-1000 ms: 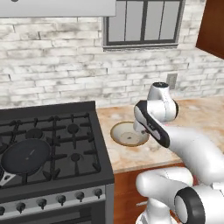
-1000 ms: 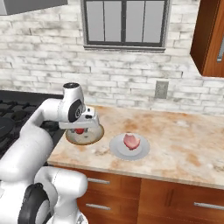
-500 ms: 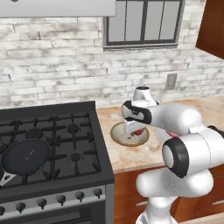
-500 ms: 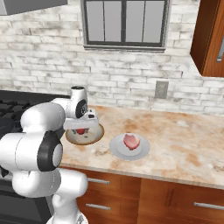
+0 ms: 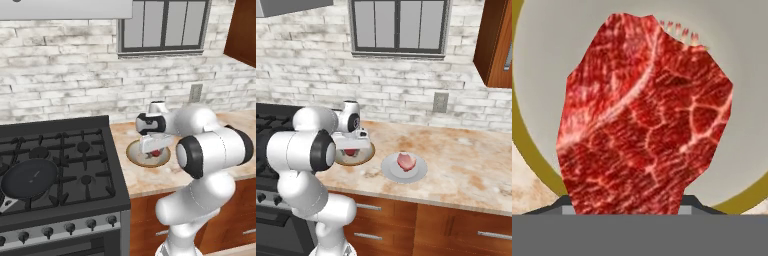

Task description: Place one of the steaks on the plate and the other in the bowl. Then place the bowl in the fridge.

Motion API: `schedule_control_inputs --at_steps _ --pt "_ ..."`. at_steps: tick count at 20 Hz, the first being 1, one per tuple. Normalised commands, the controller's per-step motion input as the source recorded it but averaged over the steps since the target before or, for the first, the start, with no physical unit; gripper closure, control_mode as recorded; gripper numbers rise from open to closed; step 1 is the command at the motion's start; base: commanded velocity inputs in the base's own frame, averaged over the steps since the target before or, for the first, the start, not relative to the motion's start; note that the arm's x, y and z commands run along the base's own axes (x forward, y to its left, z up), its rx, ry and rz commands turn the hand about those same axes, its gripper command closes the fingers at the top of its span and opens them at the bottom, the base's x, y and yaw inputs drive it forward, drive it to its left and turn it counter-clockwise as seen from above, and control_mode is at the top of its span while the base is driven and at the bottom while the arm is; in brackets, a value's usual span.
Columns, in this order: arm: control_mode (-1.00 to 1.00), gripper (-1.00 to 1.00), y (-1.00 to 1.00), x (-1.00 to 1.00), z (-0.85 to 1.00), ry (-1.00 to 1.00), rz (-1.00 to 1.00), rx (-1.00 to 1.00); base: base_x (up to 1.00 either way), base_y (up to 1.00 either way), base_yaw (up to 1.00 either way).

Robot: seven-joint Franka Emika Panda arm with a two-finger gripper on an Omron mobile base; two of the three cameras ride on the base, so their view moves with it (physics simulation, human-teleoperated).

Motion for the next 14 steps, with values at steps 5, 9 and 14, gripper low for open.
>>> schedule_control_inputs --at_steps 5,9,14 --pt "-1.00 1.00 0.00 -0.01 -0.08 0.02 0.00 -0.01 0.00 0.00 0.00" --pt "-1.00 -1.00 0.00 0.00 -0.01 0.00 0.00 0.00 0.00 0.00 0.00" --pt "-1.00 -1.00 0.00 0.00 0.00 0.00 0.00 0.00 0.00 0.00 0.00"
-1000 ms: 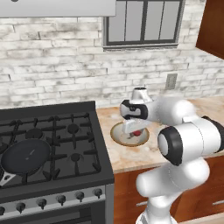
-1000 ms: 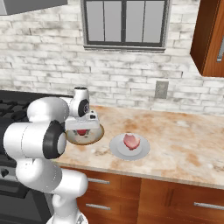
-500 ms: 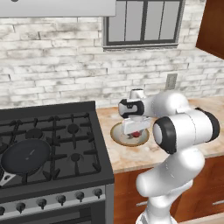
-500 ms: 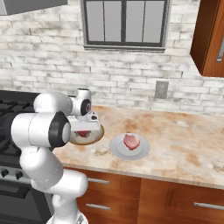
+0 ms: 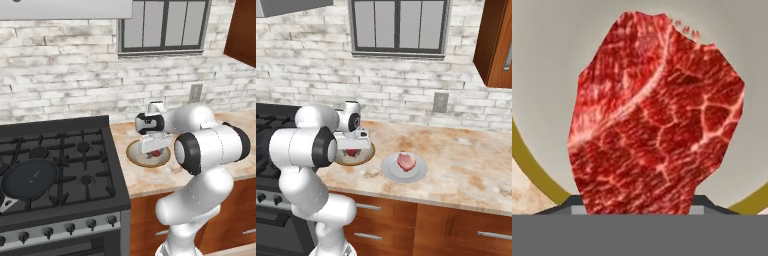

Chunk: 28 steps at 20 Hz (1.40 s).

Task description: Place one of the steaks on the plate and the other in the bowl. Then place the bowl in the fridge.

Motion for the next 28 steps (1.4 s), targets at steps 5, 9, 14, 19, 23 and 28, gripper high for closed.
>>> schedule_control_inputs --at_steps 5,9,14,19,23,28 --pt "-1.00 -1.00 0.00 -0.09 0.05 -0.01 0.00 0.00 0.00 0.00 0.00" --pt "-1.00 -1.00 0.00 -0.22 0.23 -0.02 0.00 0.00 0.00 0.00 0.00" --pt "-1.00 -1.00 0.00 -0.81 0.74 -0.11 -0.02 0.00 0.00 0.00 0.00" --pt "-1.00 -1.00 0.00 -1.00 0.42 -0.04 -0.08 0.00 0.00 0.00 0.00" --pt "-1.00 -1.00 0.01 -1.00 0.37 -0.06 -0.11 0.00 0.00 0.00 0.00" --pt "-1.00 -1.00 0.00 -0.82 0.38 -0.01 -0.15 0.00 0.00 0.00 0.00"
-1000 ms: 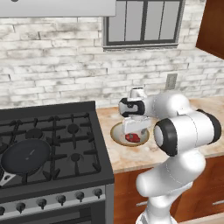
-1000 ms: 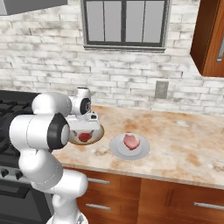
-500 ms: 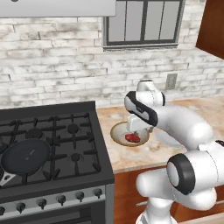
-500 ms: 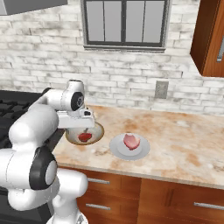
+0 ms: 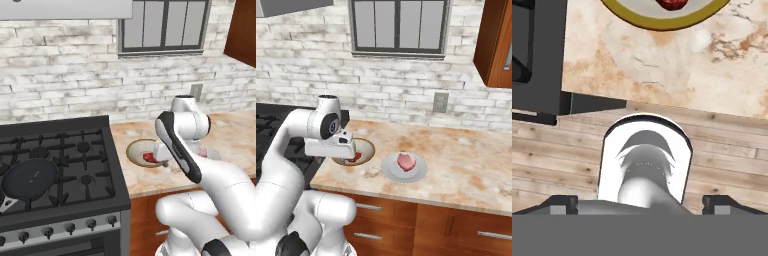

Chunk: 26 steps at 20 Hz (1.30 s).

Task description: Place one of the steaks on the plate and the other in the bowl. Then place the bowl in the fridge.

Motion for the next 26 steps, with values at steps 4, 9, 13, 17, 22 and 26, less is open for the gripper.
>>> schedule_control_inputs --at_steps 4,9,13,17,22,26 --pt "-1.00 -1.00 0.00 -0.50 0.09 0.00 -0.09 0.00 0.00 0.00 0.00" --pt "-1.00 -1.00 0.00 -0.20 0.00 0.00 -0.11 -0.03 0.00 0.00 0.00" --pt "-1.00 -1.00 0.00 0.00 0.00 0.00 0.00 0.00 0.00 0.00 0.00" --pt "1.00 -1.00 0.00 0.00 0.00 0.00 0.00 0.00 -0.29 -0.16 -0.06" --pt "1.00 -1.00 0.00 0.00 0.00 0.00 0.00 0.00 -0.53 -0.45 -0.23" --pt "1.00 -1.00 0.00 0.00 0.00 0.00 0.00 0.00 0.01 -0.99 -0.62"
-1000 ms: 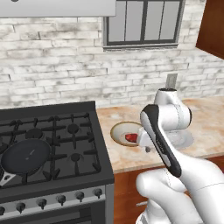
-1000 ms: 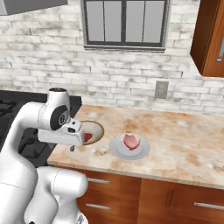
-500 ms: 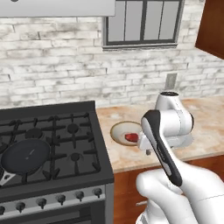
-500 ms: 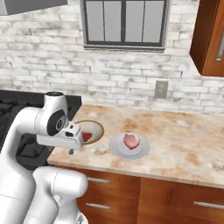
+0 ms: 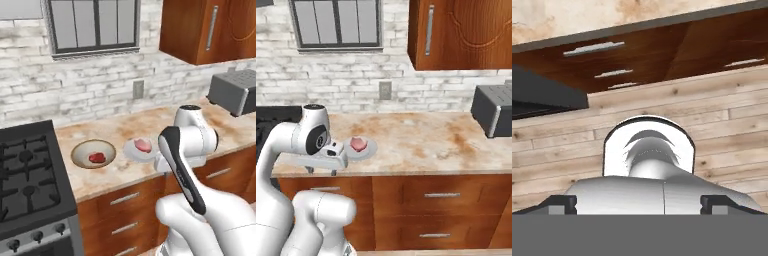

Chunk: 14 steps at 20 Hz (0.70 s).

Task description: Place one of the steaks on the plate and the other in the bowl. Then place the bowl in the fridge.

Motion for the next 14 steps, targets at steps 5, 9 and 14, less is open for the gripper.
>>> schedule_control_inputs --at_steps 5,9,14 --pt "1.00 -1.00 0.00 0.00 0.00 0.00 0.00 0.00 0.01 -0.79 -0.79" --pt "1.00 -1.00 0.00 0.00 0.00 0.00 0.00 0.00 0.00 -0.64 -0.81" --pt "1.00 -1.00 0.00 0.00 0.00 0.00 0.00 0.00 0.00 -0.35 -0.90"
